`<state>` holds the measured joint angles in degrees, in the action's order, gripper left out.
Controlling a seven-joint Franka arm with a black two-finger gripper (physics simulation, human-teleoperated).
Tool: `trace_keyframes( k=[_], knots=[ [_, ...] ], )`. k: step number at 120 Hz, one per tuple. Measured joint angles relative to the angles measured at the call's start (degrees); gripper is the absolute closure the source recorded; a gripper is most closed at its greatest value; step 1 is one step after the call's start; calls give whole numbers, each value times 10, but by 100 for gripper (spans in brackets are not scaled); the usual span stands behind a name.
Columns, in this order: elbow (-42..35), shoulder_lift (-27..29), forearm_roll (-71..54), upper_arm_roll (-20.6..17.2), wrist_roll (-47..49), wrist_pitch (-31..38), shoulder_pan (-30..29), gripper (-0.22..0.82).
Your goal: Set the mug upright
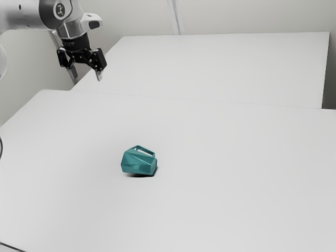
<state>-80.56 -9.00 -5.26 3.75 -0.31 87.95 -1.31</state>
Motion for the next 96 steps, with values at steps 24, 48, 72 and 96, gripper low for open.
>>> trace_keyframes(
  k=[24, 48, 72, 96],
  knots=[
    [-20, 18, 15, -2, 0, 8, 4, 0],
    [-200, 94, 115, -2, -20, 74, -10, 0],
    [-358, 102, 286, -2, -95, 197, -40, 0],
    [-453, 95, 423, 3, -229, 280, -76, 0]
  ],
)
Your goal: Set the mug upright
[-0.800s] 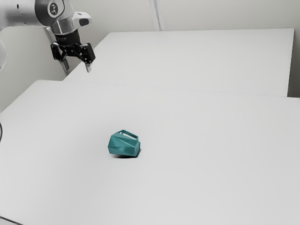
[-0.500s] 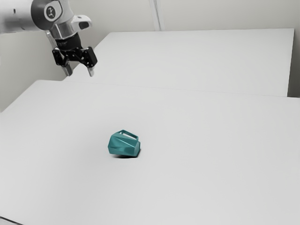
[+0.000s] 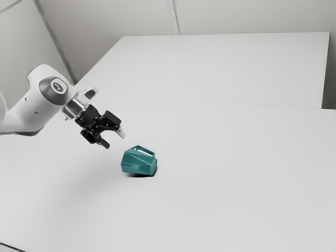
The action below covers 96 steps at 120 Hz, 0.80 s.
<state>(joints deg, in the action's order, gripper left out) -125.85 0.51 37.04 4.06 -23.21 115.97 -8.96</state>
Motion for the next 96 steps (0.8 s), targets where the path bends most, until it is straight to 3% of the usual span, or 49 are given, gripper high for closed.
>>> trace_keyframes(
  k=[41, 77, 96],
  knots=[
    [-42, -54, 201, 28, -262, -5, -86, 0],
    [-46, -84, 323, 40, -441, -36, -68, 0],
    [-50, -88, 326, 40, -463, -32, -58, 0]
  ],
)
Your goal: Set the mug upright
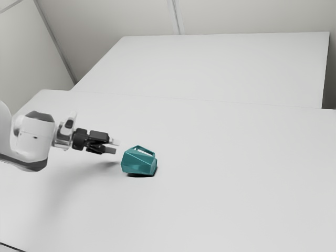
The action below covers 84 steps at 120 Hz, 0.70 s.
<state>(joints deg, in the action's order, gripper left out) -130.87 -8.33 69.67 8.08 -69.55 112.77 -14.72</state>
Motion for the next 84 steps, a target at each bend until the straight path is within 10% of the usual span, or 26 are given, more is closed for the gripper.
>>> trace_keyframes(
  k=[69, 84],
  knots=[
    [3, -24, 6, -14, 69, 40, 59, 1],
    [3, -26, 9, -15, 79, 49, 59, 16]
  ],
)
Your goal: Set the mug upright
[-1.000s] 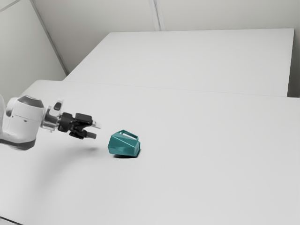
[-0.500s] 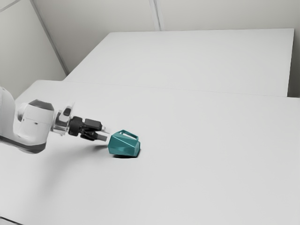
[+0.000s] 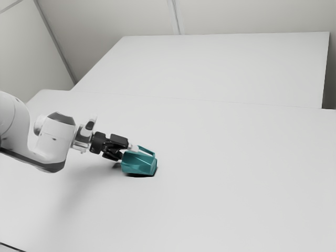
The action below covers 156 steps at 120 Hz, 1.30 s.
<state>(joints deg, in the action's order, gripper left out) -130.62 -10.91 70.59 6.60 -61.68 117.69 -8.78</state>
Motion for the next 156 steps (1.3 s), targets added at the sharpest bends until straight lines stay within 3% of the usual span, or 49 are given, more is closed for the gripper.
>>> trace_keyframes(
  k=[17, 35, 70, 95, 121, 135, 156],
  knots=[
    [-1, 0, 1, 0, 9, 6, -1, 40],
    [-2, 0, 0, 0, 17, 12, -1, 53],
    [3, 9, 2, -6, 29, 14, -1, 60],
    [6, 18, 10, -16, 33, 13, 0, 72],
    [15, 49, 0, -44, 37, 29, 6, 76],
    [59, 61, -94, -68, 57, 46, 10, 77],
    [172, 58, -389, -97, 135, 34, 15, 78]
  ],
)
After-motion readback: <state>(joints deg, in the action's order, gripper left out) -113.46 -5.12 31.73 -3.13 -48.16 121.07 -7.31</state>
